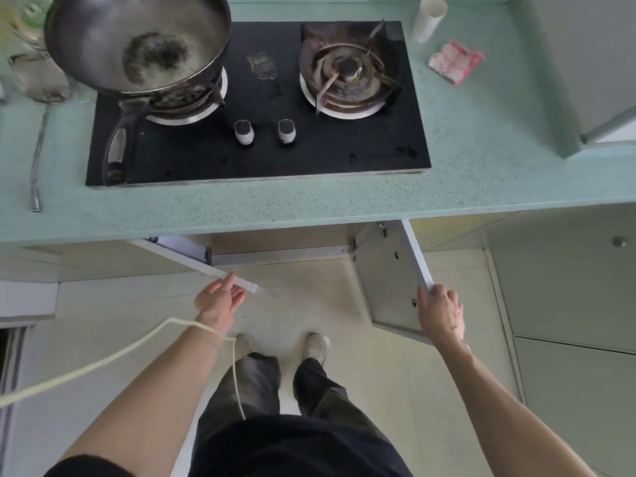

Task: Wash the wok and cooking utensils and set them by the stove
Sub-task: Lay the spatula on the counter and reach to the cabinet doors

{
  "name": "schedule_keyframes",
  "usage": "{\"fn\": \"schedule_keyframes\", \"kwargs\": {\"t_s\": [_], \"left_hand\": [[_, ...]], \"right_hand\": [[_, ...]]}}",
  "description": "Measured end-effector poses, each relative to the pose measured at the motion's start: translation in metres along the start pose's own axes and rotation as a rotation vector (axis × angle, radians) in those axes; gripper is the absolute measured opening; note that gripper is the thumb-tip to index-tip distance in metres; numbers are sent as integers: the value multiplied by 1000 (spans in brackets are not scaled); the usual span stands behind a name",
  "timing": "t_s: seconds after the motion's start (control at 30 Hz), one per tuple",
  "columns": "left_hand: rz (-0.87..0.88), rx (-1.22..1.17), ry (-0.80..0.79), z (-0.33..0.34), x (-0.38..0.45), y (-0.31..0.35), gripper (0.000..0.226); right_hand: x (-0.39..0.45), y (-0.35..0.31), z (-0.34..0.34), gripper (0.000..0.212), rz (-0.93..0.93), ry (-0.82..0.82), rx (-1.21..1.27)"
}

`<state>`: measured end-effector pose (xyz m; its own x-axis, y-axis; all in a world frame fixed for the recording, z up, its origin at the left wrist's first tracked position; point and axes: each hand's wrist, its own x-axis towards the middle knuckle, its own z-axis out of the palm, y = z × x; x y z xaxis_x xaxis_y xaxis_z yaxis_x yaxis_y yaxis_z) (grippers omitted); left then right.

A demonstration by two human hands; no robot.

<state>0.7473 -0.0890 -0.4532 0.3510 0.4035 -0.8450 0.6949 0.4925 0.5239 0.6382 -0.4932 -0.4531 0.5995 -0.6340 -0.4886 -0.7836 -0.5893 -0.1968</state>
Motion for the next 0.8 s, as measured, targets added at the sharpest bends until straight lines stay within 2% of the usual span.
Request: {"fn": "schedule_keyframes", "kwargs": {"t_s": [0.07, 0.13, 0.2, 0.3, 0.43, 0.53, 0.67, 0.8], "left_hand": [[-11, -9, 13, 3, -1, 1, 37], [-36, -27, 12, 9, -2, 4, 31], [-77, -57, -26, 13, -2, 7, 22], [-147, -153, -95, 17, -4, 13, 25], [-215, -260, -205, 23, -4, 21, 33], [-210, -236, -305, 24, -1, 26, 50], [-201, -156, -381, 22, 0, 34, 64], [-183, -99, -447, 29, 4, 42, 67]], "right_hand": [[-6, -10, 2, 49, 32, -18, 85], [-13, -19, 7, 39, 44, -82, 215], [-22, -28, 17, 24, 79, -203, 499], [-34, -52, 35, 9, 212, -412, 949], [-44, -107, 63, 19, 262, -584, 1267], [-48, -161, 75, 29, 311, -669, 1462], [-47, -213, 83, 48, 379, -659, 1576], [-50, -226, 85, 58, 415, -626, 1610]]}}
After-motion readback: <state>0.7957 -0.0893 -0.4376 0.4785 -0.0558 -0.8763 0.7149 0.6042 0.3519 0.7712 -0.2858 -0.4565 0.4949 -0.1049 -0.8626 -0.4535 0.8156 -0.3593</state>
